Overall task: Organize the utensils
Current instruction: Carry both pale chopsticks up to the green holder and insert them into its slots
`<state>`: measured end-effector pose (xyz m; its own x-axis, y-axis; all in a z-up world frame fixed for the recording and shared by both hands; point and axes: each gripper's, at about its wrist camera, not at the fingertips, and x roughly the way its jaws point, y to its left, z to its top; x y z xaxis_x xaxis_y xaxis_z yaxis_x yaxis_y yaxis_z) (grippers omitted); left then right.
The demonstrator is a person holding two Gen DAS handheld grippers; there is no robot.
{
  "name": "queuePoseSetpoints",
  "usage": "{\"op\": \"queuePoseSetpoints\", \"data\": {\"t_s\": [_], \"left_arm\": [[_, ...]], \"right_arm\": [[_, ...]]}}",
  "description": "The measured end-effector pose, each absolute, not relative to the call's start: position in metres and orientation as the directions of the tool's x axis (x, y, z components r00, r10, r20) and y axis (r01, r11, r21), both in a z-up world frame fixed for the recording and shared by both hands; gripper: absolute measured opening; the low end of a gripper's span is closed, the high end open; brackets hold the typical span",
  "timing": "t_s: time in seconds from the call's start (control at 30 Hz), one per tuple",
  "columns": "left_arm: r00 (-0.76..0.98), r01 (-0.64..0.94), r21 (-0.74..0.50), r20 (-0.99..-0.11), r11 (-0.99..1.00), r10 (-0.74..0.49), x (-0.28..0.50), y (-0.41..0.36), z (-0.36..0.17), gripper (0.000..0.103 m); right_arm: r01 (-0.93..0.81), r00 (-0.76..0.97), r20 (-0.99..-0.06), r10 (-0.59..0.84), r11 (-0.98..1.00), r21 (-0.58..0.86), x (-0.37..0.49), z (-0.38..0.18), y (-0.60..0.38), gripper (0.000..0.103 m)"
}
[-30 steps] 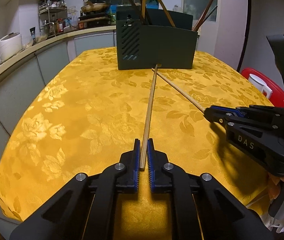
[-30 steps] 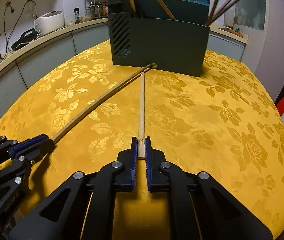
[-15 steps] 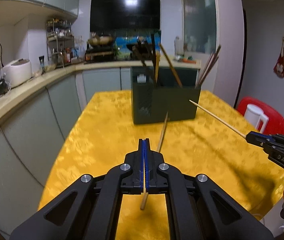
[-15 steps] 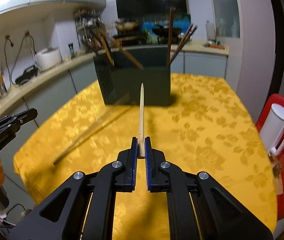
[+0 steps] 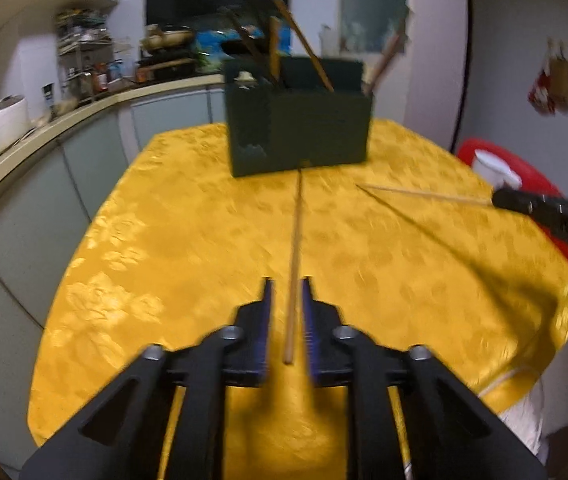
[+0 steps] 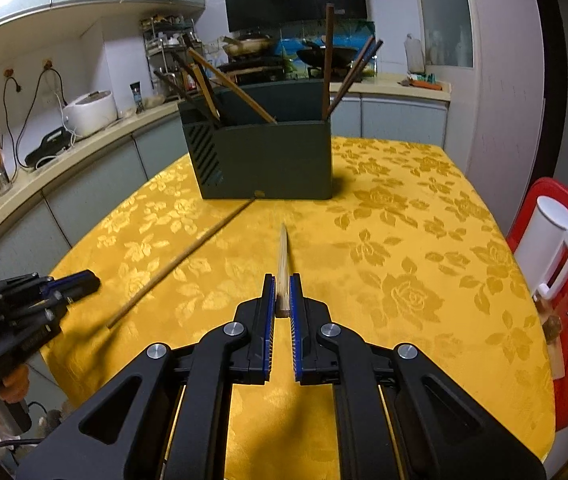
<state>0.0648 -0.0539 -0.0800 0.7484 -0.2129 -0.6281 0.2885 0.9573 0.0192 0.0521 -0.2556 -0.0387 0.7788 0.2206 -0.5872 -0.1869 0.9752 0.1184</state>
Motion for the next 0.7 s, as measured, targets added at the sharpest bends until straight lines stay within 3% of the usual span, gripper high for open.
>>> {"op": "queuePoseSetpoints", "data": {"t_s": [0.07,0.43,0.7], "left_arm": [[0.746,0.288,0.03,-0.633,0.957,-0.205,0.065,-0.056,-0.087,0.031],[0.719,0.24,0.055,-0.68,0.969,-0.139,0.077,-0.056,-0.114,0.03],[0.727,0.258,0.094,-0.674,0.962,-0.129,0.074,-0.068,-0.114,0.007]], "right_arm": [[-0.188,0.774,-0.595,0.219,0.975,0.116,0.051,-0.042,-0.255,0.008],[-0.182,0.779,-0.584,0.228,0.974,0.137,0.048,-0.04,-0.259,0.008],[-0.183,0.777,-0.584,0.233,0.972,0.145,0.048,-0.04,-0.26,0.008]]}}
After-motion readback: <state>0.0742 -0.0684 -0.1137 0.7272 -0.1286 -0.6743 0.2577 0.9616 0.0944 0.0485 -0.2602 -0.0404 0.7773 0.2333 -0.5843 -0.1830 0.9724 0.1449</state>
